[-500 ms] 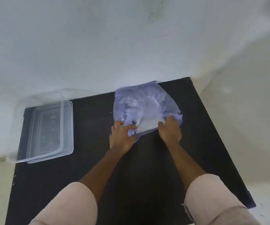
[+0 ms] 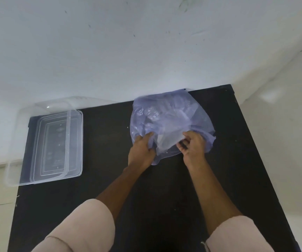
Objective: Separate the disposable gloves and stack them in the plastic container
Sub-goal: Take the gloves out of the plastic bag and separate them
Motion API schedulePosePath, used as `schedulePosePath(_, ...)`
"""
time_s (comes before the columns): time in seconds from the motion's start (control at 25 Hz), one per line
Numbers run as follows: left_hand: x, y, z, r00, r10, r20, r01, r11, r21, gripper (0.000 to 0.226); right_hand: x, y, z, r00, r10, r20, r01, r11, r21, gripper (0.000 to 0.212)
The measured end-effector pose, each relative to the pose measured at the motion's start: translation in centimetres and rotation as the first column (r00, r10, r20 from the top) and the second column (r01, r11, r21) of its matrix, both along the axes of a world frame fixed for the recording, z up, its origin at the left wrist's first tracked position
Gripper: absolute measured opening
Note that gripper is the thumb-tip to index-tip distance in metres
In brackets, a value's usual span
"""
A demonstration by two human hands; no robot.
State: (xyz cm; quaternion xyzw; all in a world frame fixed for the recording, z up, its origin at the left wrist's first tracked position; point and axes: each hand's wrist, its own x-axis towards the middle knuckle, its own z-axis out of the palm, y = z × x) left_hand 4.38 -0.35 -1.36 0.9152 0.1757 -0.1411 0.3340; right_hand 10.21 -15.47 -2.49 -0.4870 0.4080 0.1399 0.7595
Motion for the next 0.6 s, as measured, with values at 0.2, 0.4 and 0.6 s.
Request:
schedulePosePath(0.2, 0.4, -0.2, -0.8, 0.995, 0.066, 0.071, -0.059, 0.993, -0.1, 0.066, -0.9, 4.3, -1.6, 0.988, -0.099, -0.116, 0.106, 0.993, 0.053, 0.046)
schedulePosePath(0.4, 0.4, 0.3, -1.1, 0.988, 0.097, 0.118, -0.086, 0.992, -0.089, 0.063, 0.1, 4.1, -1.2, 0.986, -0.139, -0.094, 0.142, 0.99, 0.026, 0.019)
schedulePosePath(0.6, -0.1, 0.4, -0.7, 0.997, 0.029, 0.075, -0.028, 0.999, -0.02, 0.062, -4.8, 1.9, 0.3, 0.98, -0.197, -0.018, 0.198, 0.975, 0.105, 0.046)
